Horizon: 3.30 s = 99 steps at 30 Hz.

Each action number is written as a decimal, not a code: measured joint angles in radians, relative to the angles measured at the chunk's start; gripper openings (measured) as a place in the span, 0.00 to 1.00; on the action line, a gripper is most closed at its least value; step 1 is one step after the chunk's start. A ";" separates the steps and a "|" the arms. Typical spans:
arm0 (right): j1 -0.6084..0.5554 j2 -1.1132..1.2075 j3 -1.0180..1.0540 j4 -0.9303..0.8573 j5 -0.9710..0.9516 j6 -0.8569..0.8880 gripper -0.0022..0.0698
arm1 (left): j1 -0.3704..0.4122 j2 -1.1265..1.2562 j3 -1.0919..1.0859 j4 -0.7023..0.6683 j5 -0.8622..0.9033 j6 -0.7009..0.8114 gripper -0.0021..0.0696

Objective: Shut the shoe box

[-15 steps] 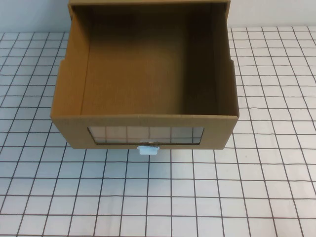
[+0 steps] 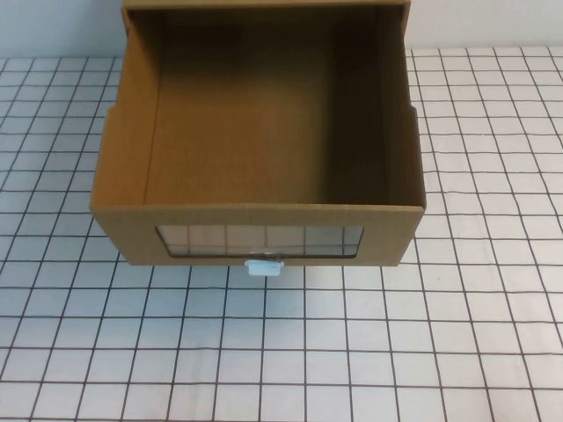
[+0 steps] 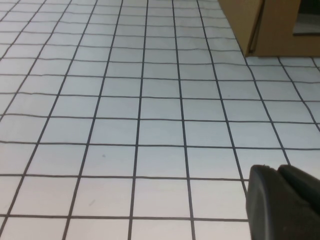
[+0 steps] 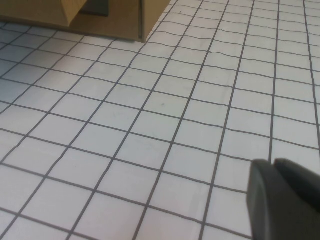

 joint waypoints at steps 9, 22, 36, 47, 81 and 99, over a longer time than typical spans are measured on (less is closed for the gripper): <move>0.000 0.000 0.000 0.000 0.000 0.000 0.01 | 0.000 0.000 0.000 0.000 -0.012 0.000 0.02; 0.000 0.000 0.000 0.000 -0.022 -0.001 0.01 | 0.000 0.000 0.000 -0.006 -0.055 -0.044 0.02; 0.000 0.000 0.000 0.010 -0.524 -0.001 0.01 | 0.000 0.000 0.000 -0.006 -0.683 -0.069 0.02; 0.000 0.000 0.000 0.011 -0.547 -0.001 0.01 | 0.000 0.000 0.000 -0.006 -0.766 -0.075 0.02; 0.000 0.101 -0.727 -0.122 -0.429 0.380 0.01 | 0.000 0.136 -0.568 -0.231 -0.672 -0.089 0.02; 0.000 0.761 -0.851 0.018 -0.134 0.380 0.01 | 0.000 0.539 -0.767 -0.303 0.105 -0.085 0.02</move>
